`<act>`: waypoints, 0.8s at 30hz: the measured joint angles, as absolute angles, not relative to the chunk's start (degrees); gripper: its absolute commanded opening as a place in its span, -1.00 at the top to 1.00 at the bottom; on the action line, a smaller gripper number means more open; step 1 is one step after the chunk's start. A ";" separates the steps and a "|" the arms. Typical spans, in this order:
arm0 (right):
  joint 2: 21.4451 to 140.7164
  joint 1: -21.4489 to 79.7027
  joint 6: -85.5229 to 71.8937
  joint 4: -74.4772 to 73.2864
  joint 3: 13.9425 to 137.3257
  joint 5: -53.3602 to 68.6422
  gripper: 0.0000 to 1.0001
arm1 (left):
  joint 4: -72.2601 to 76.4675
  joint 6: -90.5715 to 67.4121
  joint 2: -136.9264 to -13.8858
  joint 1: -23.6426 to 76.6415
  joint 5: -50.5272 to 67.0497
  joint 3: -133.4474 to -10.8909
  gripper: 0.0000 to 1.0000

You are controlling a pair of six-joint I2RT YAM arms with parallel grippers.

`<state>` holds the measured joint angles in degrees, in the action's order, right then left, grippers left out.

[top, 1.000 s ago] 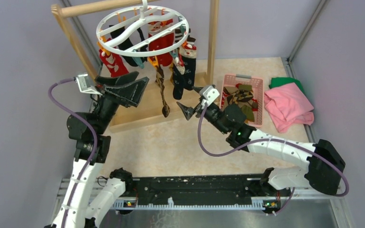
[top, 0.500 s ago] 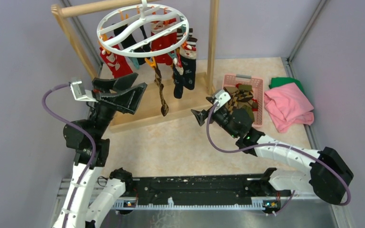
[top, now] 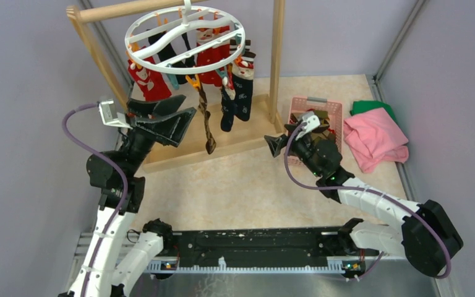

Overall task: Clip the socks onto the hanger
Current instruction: Pick up the sock from the bin.

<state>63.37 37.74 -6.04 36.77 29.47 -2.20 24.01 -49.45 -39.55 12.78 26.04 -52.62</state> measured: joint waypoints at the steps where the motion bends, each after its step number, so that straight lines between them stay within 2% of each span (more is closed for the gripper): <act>1: 63.37 36.75 -7.07 37.10 29.21 -1.52 -0.70 | 24.01 -49.47 -39.64 12.80 26.13 -52.62 -0.97; 17: 61.80 29.02 -12.97 38.68 26.22 1.96 -0.71 | 24.01 -47.83 -39.94 12.78 26.13 -52.42 -0.97; 24: 61.25 26.46 -15.00 38.74 26.22 1.83 -0.68 | 23.79 -40.21 -37.60 12.80 29.71 -44.45 -0.97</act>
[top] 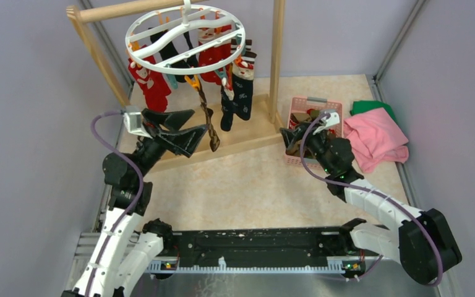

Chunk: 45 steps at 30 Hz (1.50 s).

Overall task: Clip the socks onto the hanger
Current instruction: Pick up the sock from the bin.

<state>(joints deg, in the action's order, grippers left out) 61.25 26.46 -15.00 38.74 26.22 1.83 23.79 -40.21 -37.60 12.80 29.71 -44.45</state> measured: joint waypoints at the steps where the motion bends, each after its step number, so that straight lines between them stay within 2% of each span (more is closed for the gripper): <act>1: 61.17 26.00 -15.49 38.44 26.24 1.61 -0.67 | 23.33 -38.76 -37.65 12.80 30.96 -43.16 -0.97; 6: 61.14 23.83 -18.85 34.15 26.65 -2.02 -0.55 | 18.22 -33.06 -37.41 12.78 33.10 -37.85 -0.98; 12: 61.84 20.03 -25.36 24.38 30.28 -9.61 -0.08 | 7.14 -23.79 -35.59 12.78 29.23 -35.55 -0.98; 24: 75.61 17.72 -31.77 17.54 35.59 -12.43 0.13 | -0.38 -16.25 -32.47 12.73 20.95 -35.55 -0.98; 27: 77.52 17.72 -31.73 17.43 36.21 -12.43 0.36 | -0.73 -15.92 -32.40 12.67 20.03 -35.55 -0.98; 33: 79.13 17.69 -30.68 17.63 36.58 -11.88 1.00 | -1.10 -15.66 -32.36 12.40 19.44 -35.55 -0.98; 38: 74.91 17.69 -27.57 18.20 35.62 -13.82 1.00 | -1.21 -15.73 -32.36 12.21 20.12 -35.40 -0.98; 45: 57.17 17.54 -19.27 25.02 31.29 -12.05 1.00 | -0.45 -16.95 -32.56 11.11 23.40 -34.89 -0.98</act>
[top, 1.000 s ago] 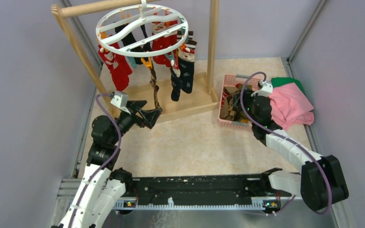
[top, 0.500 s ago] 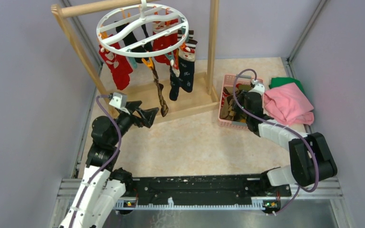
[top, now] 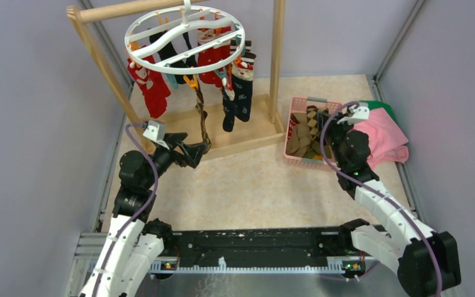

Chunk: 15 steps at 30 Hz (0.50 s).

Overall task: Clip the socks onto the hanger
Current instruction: Pick up the sock from the bin.

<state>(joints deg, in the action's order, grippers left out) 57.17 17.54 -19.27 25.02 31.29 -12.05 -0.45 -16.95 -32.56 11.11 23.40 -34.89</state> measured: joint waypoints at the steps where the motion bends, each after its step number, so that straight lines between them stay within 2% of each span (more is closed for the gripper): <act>1: 55.40 17.54 -18.33 26.15 31.24 -11.51 1.00 | -0.16 -17.26 -32.75 10.87 24.10 -34.85 -0.98; 9: 50.57 17.45 -14.39 29.28 31.24 -2.26 1.00 | 2.87 -19.66 -34.72 9.82 31.11 -33.82 -0.98; 15: 50.87 18.11 -14.20 27.51 31.79 10.48 1.00 | 12.75 -25.26 -36.36 9.78 43.68 -29.98 -0.97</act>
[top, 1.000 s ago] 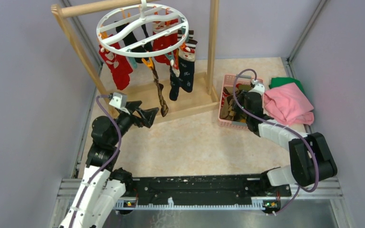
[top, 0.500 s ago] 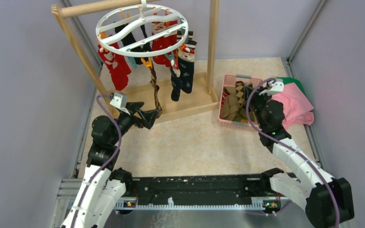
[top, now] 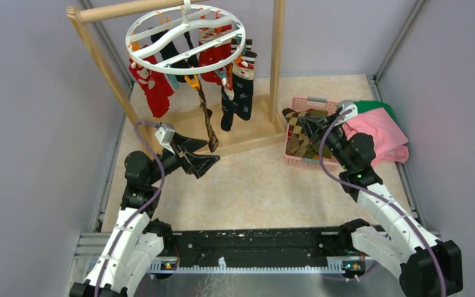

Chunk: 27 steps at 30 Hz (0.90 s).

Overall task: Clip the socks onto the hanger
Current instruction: Pick up the sock from the bin.

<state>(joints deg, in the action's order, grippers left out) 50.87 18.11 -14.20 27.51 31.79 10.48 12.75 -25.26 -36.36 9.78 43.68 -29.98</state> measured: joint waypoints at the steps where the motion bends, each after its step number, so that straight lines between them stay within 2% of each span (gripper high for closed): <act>1: 50.98 18.39 -14.37 27.49 31.90 12.14 1.00 | 14.96 -26.79 -36.73 9.80 45.43 -29.26 -0.98; 7: 51.29 22.00 -17.21 28.53 31.90 20.95 1.00 | 35.24 -41.52 -40.99 10.33 55.75 -22.59 -0.98; 11: 51.29 25.85 -21.39 31.90 31.00 20.53 1.00 | 43.18 -44.84 -41.43 16.67 55.29 -18.46 -0.98; 15: 52.14 30.89 -25.10 36.05 28.51 17.08 1.00 | 43.83 -38.37 -38.61 30.81 48.18 -16.91 -0.98; 18: 53.91 34.70 -27.66 39.11 26.87 13.93 1.00 | 45.95 -32.60 -38.28 37.85 41.21 -15.53 -0.98; 27: 62.24 41.63 -33.69 44.69 25.89 6.35 1.00 | 53.30 -29.76 -50.87 44.25 24.21 -12.95 -0.97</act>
